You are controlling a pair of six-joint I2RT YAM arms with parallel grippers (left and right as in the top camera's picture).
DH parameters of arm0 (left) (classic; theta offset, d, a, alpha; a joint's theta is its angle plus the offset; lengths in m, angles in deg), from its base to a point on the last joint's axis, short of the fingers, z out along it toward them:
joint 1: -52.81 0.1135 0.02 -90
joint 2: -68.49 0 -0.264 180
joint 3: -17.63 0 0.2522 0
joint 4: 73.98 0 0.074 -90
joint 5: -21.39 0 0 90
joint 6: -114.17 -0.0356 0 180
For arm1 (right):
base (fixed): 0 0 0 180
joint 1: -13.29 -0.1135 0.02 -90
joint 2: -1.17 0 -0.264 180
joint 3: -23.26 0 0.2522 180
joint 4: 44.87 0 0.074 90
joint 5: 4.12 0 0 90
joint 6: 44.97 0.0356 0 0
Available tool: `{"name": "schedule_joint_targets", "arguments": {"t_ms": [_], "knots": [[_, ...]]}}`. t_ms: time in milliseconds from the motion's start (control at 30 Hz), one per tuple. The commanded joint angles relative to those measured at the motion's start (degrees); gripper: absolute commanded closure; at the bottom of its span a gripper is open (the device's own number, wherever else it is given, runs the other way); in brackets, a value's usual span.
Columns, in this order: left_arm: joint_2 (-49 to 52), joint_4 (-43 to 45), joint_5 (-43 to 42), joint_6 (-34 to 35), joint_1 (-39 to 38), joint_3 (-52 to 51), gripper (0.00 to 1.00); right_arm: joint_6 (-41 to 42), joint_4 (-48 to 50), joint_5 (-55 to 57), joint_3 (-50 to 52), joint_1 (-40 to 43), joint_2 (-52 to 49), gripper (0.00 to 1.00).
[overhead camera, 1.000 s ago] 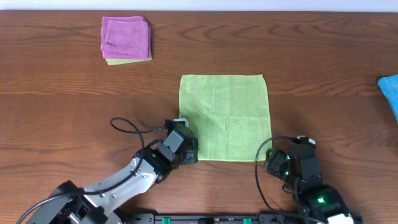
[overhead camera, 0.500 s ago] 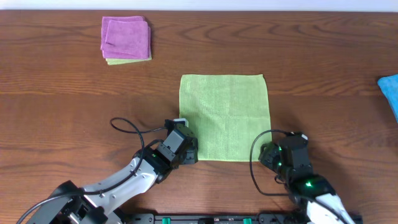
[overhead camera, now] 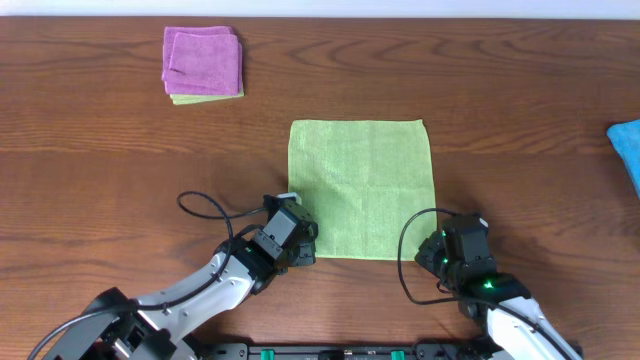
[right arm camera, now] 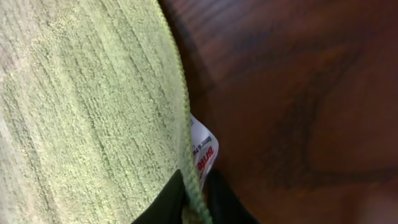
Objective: Fold the cloth
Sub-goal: 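Move both grippers to the green cloth's bottom corners and pinch them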
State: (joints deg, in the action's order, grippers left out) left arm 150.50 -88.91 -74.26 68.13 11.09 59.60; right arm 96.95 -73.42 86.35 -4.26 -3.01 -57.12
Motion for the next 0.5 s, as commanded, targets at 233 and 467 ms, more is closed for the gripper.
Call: {"name": "schedule_joint_targets", "arguments": {"t_ms": [233,467], "knots": [[0.59,-0.24,-0.17,1.51,0.11,-0.31,0.94,0.33,0.17,-0.94,0.31,0.24,-0.22,0.98],[0.59,-0.13,-0.15,2.84,0.13,-0.28,0.94,0.07,0.7,-1.53,-0.11,0.24,-0.22,0.99]]}}
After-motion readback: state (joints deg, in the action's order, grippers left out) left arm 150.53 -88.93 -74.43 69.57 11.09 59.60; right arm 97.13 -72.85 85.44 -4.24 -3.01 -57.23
